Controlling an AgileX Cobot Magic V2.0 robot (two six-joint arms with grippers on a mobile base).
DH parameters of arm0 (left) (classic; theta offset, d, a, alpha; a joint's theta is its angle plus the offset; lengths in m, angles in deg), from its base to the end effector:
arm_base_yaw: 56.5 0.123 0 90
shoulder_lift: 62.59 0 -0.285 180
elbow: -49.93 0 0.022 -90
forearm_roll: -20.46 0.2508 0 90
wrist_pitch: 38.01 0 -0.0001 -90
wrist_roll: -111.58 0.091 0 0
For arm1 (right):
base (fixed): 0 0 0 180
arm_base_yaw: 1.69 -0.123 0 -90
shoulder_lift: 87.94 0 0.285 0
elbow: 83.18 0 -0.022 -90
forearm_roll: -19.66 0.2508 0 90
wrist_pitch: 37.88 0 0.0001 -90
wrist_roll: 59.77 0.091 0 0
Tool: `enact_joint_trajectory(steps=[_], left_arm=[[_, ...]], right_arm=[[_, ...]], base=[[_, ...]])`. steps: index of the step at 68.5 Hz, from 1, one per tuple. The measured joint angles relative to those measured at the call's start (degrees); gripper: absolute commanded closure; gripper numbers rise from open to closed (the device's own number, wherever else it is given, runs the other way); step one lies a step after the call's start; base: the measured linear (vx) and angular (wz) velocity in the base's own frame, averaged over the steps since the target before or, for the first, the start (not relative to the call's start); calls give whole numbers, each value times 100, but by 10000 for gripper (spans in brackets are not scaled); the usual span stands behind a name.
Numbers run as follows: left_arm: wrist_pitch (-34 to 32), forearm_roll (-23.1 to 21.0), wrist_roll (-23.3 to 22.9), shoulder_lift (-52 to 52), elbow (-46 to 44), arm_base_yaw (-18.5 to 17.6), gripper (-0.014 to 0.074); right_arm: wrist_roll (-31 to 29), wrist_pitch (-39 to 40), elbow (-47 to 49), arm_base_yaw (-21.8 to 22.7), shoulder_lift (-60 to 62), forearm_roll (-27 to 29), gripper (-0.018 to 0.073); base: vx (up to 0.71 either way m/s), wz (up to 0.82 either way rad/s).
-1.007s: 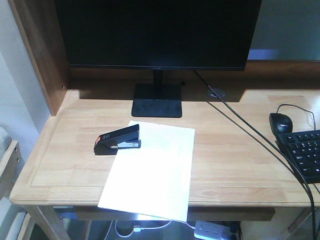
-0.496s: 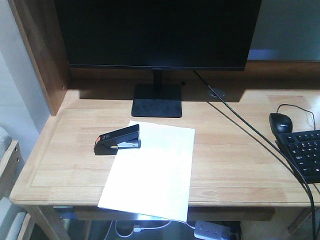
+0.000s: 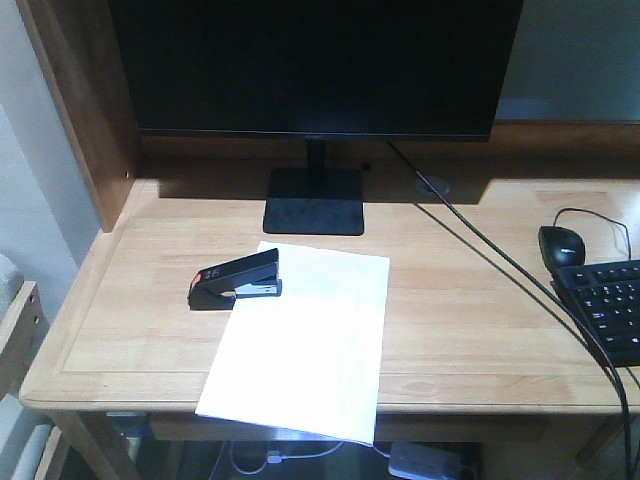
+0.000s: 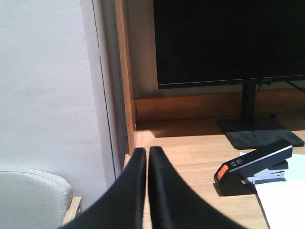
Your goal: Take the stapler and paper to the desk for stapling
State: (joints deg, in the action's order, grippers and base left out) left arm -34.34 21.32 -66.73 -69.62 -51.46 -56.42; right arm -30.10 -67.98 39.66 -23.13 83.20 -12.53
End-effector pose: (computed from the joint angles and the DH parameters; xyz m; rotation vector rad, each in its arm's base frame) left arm 0.0565 0.0002 0.1999 0.0328 1.5585 0.0369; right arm 0.0333 -0.0131 0.2855 -0.0759 1.6059 0.0873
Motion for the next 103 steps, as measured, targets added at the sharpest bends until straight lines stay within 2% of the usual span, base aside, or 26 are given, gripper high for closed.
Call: enact_joint_trajectory(steps=[31, 37, 48, 54, 64, 72, 82, 103], left_arm=[[0, 0, 2, 0, 0, 0, 603], [0, 0, 2, 0, 0, 0, 603], [0, 0, 2, 0, 0, 0, 603], [0, 0, 2, 0, 0, 0, 603], [0, 0, 2, 0, 0, 0, 603], [0, 0, 2, 0, 0, 0, 603], [0, 0, 2, 0, 0, 0, 603], [0, 0, 2, 0, 0, 0, 603]], right_arm=[[-9, 0, 0, 0, 0, 113, 569], [-301, 13, 0, 0, 0, 348, 569], [-1507, 26, 0, 48, 0, 1117, 569], [-2094, 41, 0, 353, 0, 1521, 569], [-2838, 198, 0, 1340, 0, 2174, 569], [-3499, 410, -166, 1843, 130, 2675, 569], [-4004, 1064, -803, 1981, 197, 3042, 569], [-3611, 2388, -1934, 1981, 197, 3108, 569]], base=[[0, 0], [0, 0], [0, 0], [0, 0], [0, 0], [0, 0], [0, 0], [0, 0]])
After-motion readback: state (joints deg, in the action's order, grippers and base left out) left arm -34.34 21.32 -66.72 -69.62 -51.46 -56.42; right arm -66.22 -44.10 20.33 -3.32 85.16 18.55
